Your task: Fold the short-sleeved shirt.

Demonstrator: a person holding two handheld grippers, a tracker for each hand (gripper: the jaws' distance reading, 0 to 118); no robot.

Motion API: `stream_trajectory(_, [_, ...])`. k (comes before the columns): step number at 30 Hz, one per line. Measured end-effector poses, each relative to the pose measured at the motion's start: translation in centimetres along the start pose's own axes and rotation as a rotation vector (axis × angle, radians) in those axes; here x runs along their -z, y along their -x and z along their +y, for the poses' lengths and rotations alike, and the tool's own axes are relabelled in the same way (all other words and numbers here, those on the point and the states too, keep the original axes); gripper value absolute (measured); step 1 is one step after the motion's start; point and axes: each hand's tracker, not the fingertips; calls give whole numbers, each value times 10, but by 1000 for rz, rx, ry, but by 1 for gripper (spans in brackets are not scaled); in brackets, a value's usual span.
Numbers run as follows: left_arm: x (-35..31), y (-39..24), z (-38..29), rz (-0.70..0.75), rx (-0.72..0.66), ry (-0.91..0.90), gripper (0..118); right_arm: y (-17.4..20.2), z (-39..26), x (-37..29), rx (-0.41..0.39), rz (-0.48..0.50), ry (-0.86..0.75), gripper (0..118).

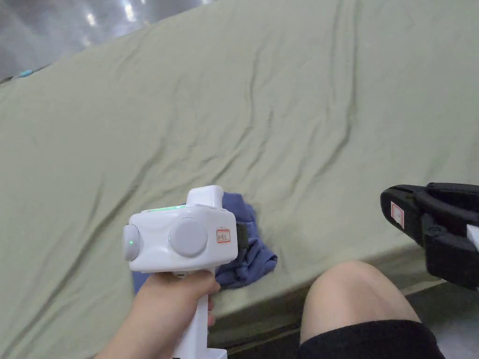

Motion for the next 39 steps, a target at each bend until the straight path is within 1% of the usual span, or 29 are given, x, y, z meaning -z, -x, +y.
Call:
stream_trajectory(1, [-4, 5, 2, -28, -6, 7, 1, 7, 3, 7, -18, 14, 12, 7])
stream_trajectory(3, [-24, 18, 5, -215, -35, 3, 1, 23, 12, 28, -41, 74, 45, 7])
stream_trajectory(5, [-58, 37, 1, -356, -86, -90, 1, 37, 22, 53, -29, 129, 64, 7])
stream_trajectory(7, [-99, 61, -5, -381, -117, -208, 1, 52, 33, 83, -23, 172, 86, 7])
stream_trajectory(9, [-132, 97, -12, -379, -150, -275, 1, 65, 42, 120, -16, 207, 123, 7])
stream_trajectory(11, [-154, 136, -20, -404, -244, -291, 1, 74, 44, 163, 38, 266, 184, 7])
stream_trajectory(13, [-163, 177, -30, -438, -351, -306, 1, 75, 38, 211, 139, 324, 282, 7])
stream_trajectory(14, [-162, 198, -36, -478, -398, -308, 1, 76, 33, 234, 151, 343, 331, 7])
stream_trajectory(17, [-142, 242, -52, -568, -505, -217, 1, 74, 12, 283, 77, 205, 466, 7])
stream_trajectory(18, [-131, 253, -59, -600, -519, -206, 2, 68, 1, 295, 82, 178, 507, 7])
stream_trajectory(19, [-114, 267, -63, -614, -545, -183, 8, 61, -8, 303, 102, 156, 543, 7])
stream_trajectory(20, [-99, 277, -67, -624, -588, -154, 22, 54, -18, 306, 141, 157, 551, 7])
stream_trajectory(21, [-84, 285, -70, -643, -627, -121, 27, 47, -20, 301, 207, 198, 489, 7])
stream_trajectory(22, [-69, 289, -72, -661, -651, -95, 27, 45, -17, 298, 218, 201, 490, 7])
stream_trajectory(23, [-55, 291, -73, -677, -666, -73, 50, 46, -15, 296, 190, 195, 495, 7])
stream_trajectory(24, [-39, 292, -72, -668, -665, -32, 83, 50, -15, 293, 123, 182, 488, 7])
stream_trajectory(25, [-25, 292, -71, -686, -667, -10, 102, 52, -16, 292, 76, 178, 482, 7])
stream_trajectory(26, [-13, 290, -69, -694, -673, 7, 104, 53, -16, 292, 56, 179, 476, 7])
stream_trajectory(27, [-7, 271, -69, -709, -676, 14, 104, 52, -17, 292, 79, 180, 478, 7])
stream_trajectory(29, [1, 259, -61, -827, -700, -52, 104, 51, -18, 293, 129, 185, 481, 7])
stream_trajectory(31, [14, 248, -54, -897, -691, 7, 104, 47, -19, 293, 160, 197, 478, 7])
stream_trajectory(32, [21, 236, -49, -891, -661, 36, 102, 46, -20, 293, 167, 201, 475, 7])
stream_trajectory(33, [26, 225, -45, -879, -606, 43, 93, 45, -20, 293, 171, 205, 475, 7])
stream_trajectory(34, [30, 214, -39, -868, -554, 58, 74, 45, -19, 293, 180, 207, 476, 7])
stream_trajectory(35, [31, 208, -38, -805, -524, 139, 33, 46, -17, 291, 193, 202, 479, 7])
stream_trajectory(36, [29, 209, -37, -772, -534, 107, 28, 48, -15, 288, 207, 180, 476, 7])
stream_trajectory(37, [25, 214, -37, -787, -543, 76, 27, 50, -12, 284, 222, 173, 469, 7])
stream_trajectory(38, [21, 217, -35, -802, -476, 59, 26, 51, -10, 276, 253, 188, 444, 7])
stream_trajectory(39, [10, 217, -40, -794, -455, 65, 25, 53, -7, 270, 271, 188, 426, 7])
